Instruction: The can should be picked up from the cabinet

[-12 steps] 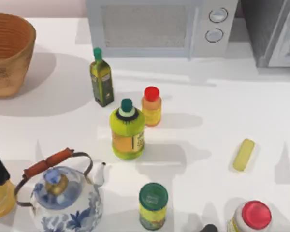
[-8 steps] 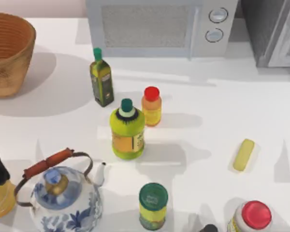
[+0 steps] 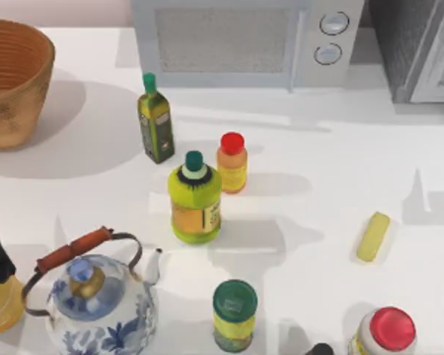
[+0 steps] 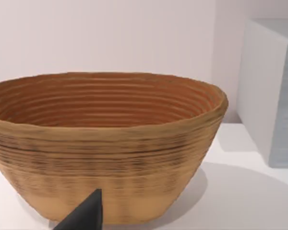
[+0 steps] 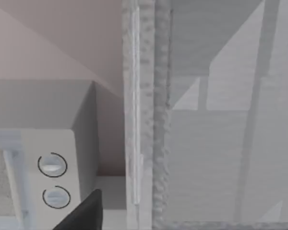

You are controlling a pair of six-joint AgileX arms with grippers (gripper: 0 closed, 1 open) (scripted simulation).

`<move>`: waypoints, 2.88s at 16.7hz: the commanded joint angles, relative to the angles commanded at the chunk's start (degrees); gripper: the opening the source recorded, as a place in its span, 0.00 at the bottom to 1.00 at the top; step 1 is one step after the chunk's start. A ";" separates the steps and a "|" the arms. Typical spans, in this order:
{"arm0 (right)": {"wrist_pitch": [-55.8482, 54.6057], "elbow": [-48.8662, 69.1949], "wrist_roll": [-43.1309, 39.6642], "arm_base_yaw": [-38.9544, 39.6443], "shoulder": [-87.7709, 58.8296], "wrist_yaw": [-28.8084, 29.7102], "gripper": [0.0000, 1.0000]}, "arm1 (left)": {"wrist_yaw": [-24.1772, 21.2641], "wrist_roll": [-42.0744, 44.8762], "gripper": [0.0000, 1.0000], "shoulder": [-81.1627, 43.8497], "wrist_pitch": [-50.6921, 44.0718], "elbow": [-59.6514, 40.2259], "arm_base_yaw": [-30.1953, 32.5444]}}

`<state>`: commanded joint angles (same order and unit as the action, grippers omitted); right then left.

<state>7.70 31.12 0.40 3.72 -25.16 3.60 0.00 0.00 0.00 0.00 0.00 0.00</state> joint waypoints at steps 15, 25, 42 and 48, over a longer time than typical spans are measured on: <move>15.88 67.18 0.49 6.67 -49.74 7.52 1.00 | 0.00 0.00 1.00 0.00 0.00 0.00 0.00; 13.69 69.74 0.53 8.05 -54.70 9.69 1.00 | 0.00 0.00 1.00 0.00 0.00 0.00 0.00; 7.33 82.07 0.26 11.29 -72.68 12.86 1.00 | 0.00 0.00 1.00 0.00 0.00 0.00 0.00; 8.22 88.98 0.25 10.02 -78.69 11.70 1.00 | 0.00 0.00 1.00 0.00 0.00 0.00 0.00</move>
<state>15.92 120.09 0.65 13.75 -103.85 15.30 0.00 0.00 0.00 0.00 0.00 0.00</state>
